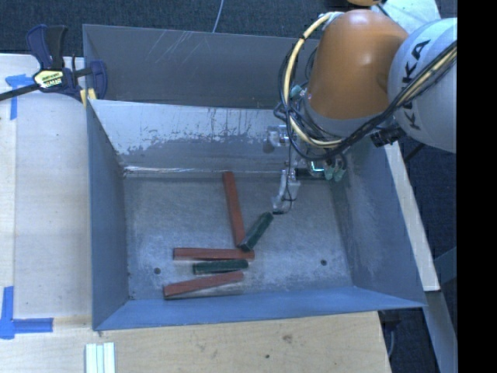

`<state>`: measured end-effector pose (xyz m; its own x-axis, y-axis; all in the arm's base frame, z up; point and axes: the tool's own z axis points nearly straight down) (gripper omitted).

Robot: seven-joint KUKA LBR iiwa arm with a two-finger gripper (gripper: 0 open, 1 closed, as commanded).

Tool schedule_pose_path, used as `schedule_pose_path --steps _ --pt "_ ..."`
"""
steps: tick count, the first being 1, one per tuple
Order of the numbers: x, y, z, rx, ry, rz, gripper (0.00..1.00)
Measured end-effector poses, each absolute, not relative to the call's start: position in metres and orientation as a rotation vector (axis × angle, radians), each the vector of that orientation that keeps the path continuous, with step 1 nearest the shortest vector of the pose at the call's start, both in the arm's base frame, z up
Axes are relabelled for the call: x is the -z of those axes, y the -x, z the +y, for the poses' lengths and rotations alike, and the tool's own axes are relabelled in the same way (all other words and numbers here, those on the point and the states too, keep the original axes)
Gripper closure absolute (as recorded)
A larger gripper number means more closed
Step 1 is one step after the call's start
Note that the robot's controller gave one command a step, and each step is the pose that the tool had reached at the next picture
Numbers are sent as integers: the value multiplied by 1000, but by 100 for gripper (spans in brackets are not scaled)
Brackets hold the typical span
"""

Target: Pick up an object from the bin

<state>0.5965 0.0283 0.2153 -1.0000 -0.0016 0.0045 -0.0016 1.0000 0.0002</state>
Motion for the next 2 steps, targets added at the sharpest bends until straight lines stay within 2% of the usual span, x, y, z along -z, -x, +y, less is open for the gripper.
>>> schedule_pose_path --steps 1,2 --pt "-220 -598 28 1 -1 -3146 0" --pt "-172 -591 42 -2 -377 -3130 0"
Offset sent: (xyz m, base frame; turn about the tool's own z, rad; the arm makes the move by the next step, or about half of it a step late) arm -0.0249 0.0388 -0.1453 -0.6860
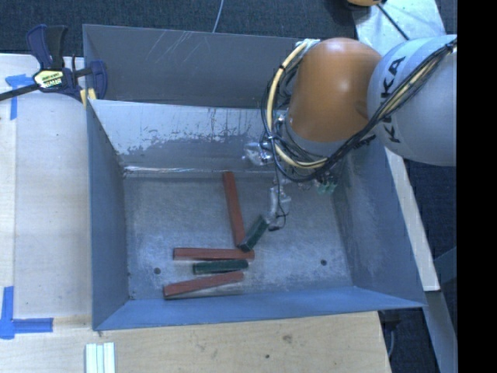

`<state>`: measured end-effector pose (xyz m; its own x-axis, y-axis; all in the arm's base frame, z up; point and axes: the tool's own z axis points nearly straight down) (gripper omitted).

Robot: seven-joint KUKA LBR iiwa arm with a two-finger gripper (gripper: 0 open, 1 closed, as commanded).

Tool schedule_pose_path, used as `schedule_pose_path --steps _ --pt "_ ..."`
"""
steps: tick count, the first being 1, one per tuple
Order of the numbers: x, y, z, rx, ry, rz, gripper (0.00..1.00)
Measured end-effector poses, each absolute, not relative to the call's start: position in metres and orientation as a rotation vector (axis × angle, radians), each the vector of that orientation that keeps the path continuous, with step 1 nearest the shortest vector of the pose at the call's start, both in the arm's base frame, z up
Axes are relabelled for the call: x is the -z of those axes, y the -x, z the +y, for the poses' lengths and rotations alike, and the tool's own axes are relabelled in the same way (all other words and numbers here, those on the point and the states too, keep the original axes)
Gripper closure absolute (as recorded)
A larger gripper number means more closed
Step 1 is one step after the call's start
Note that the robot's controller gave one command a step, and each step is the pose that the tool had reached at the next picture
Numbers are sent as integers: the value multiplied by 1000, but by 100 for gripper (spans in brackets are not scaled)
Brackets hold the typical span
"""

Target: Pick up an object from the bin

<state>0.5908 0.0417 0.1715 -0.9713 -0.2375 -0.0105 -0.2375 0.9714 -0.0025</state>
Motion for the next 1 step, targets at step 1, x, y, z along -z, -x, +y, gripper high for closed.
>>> schedule_pose_path --steps 1 --pt "-154 -556 64 -1 625 3085 0"
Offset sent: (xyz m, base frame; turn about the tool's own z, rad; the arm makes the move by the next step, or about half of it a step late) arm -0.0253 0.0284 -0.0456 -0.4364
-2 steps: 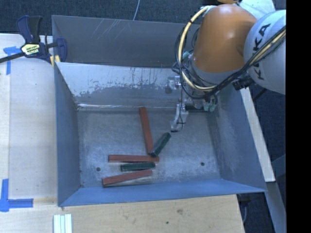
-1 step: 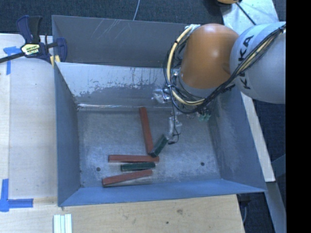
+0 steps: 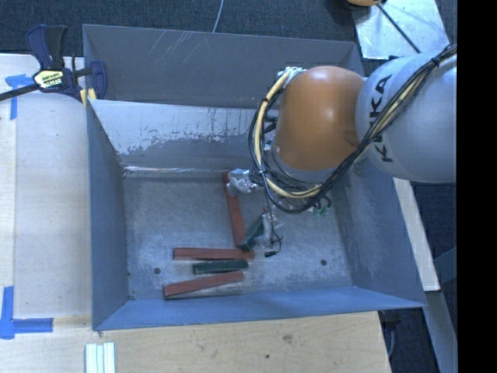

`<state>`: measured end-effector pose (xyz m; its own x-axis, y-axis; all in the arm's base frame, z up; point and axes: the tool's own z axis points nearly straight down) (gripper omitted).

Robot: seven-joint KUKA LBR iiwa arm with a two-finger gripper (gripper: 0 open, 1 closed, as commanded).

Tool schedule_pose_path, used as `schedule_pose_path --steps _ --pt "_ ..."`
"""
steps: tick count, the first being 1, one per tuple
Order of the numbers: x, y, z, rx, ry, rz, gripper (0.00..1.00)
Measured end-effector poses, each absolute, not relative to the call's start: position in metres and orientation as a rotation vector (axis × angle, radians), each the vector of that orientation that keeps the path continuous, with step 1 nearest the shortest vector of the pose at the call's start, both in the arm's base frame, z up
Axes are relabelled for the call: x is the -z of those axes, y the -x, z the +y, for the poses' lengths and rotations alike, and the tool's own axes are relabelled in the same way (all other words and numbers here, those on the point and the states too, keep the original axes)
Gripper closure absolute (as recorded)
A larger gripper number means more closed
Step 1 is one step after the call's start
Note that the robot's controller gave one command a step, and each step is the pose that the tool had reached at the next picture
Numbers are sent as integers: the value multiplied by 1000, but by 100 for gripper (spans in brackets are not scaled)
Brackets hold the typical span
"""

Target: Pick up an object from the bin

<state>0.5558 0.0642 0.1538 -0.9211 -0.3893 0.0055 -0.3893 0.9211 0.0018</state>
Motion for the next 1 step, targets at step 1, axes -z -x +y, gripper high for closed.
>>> schedule_pose_path --steps 1 --pt "-114 -577 69 -5 -1118 -2946 0"
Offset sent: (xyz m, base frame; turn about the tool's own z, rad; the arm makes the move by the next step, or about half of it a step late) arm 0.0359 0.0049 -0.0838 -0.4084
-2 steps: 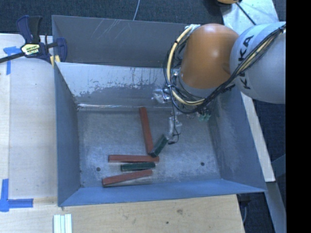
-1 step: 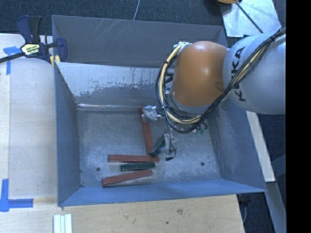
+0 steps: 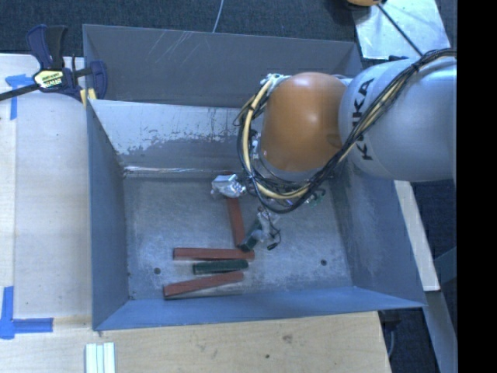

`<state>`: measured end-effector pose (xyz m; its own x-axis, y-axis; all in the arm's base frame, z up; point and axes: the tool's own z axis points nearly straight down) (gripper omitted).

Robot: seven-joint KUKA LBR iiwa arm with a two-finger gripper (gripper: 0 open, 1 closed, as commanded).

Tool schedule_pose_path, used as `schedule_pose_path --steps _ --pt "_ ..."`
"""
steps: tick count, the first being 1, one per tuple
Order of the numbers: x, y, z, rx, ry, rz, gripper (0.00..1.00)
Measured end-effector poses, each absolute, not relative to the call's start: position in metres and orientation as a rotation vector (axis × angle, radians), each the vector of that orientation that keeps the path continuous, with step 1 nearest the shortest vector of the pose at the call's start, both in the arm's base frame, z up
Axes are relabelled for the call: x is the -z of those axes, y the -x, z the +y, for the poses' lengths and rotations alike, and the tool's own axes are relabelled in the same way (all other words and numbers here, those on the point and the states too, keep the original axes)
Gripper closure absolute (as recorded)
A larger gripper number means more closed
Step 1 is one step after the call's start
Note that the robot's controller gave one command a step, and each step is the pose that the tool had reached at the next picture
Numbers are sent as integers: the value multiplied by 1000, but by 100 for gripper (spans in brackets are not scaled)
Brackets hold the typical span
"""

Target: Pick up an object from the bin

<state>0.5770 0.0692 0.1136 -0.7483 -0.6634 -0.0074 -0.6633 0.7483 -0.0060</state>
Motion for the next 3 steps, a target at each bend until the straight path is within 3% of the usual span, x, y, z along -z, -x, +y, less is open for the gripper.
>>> schedule_pose_path --steps 1,2,3 --pt "-72 -592 67 3 1234 2895 0" --pt "-75 -589 67 4 1543 2724 100" --pt "-75 -589 67 4 1542 2724 100"
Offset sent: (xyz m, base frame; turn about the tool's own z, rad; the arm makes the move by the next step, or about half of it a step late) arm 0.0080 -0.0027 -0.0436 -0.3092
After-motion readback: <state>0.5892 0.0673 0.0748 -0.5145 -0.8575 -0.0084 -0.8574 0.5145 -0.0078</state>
